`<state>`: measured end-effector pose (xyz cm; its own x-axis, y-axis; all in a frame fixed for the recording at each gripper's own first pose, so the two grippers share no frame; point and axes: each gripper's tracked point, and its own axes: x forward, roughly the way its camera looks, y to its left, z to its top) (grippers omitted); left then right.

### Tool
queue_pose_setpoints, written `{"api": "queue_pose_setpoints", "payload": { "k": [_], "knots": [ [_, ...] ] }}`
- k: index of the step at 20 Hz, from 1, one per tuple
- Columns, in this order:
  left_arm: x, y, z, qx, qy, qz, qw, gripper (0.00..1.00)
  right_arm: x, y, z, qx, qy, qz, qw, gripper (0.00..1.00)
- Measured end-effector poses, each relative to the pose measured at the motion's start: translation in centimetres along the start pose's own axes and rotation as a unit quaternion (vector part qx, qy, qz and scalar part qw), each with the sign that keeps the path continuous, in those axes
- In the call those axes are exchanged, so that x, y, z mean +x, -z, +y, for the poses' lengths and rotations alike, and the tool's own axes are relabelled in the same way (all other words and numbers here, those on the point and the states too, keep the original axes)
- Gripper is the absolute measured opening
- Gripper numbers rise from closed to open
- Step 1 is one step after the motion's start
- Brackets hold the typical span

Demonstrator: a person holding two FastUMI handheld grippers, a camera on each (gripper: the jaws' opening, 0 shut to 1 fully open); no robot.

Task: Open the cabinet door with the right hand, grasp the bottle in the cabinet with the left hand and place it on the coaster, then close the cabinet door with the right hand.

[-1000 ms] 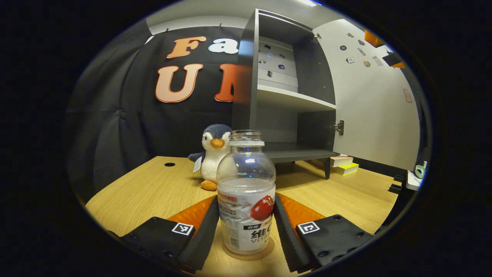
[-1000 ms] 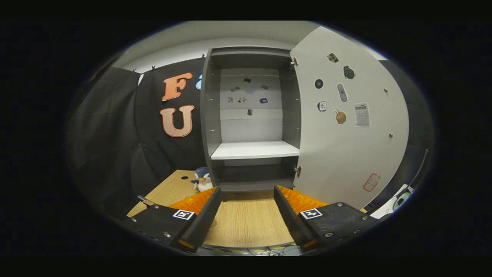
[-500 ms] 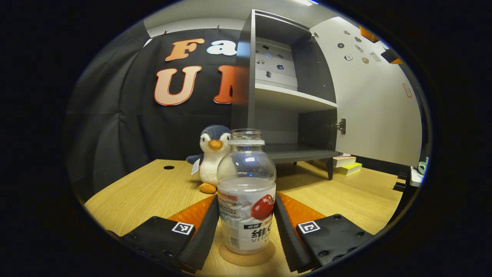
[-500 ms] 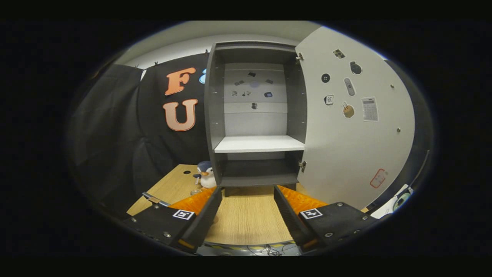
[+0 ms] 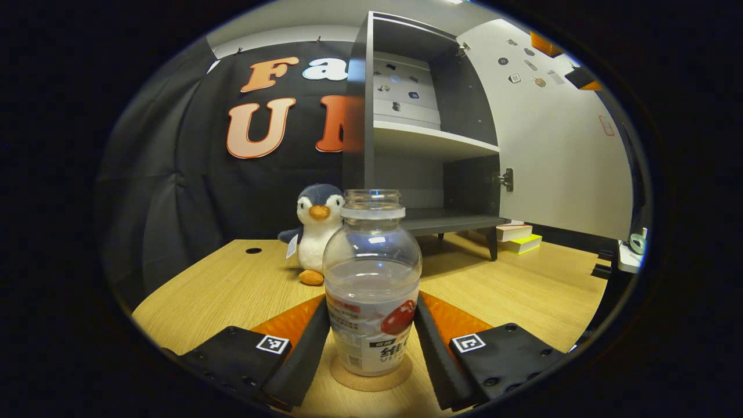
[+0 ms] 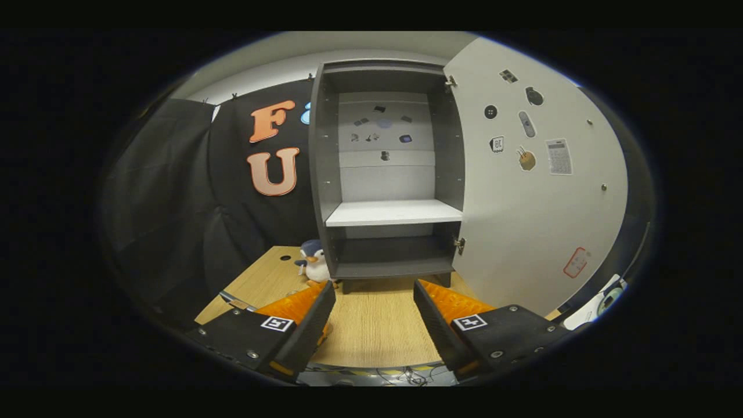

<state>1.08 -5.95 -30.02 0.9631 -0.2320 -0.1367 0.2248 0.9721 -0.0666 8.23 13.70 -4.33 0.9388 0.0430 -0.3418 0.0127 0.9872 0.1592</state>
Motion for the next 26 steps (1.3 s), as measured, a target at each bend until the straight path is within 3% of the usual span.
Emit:
{"api": "queue_pose_setpoints", "payload": {
  "k": [17, 26],
  "knots": [
    [1.3, -2.9, 0.7, -0.002, -0.003, -0.007, 1.000, 0.95, -0.6, -0.4, 0.6, -0.003, -0.013, -0.015, 1.000, 0.85],
    [1.4, -7.2, 0.5, 0.014, -0.001, -0.032, 0.999, 0.95, -2.2, -1.3, -2.6, 0.019, 0.008, -0.044, 0.999, 0.85]
  ]
}}
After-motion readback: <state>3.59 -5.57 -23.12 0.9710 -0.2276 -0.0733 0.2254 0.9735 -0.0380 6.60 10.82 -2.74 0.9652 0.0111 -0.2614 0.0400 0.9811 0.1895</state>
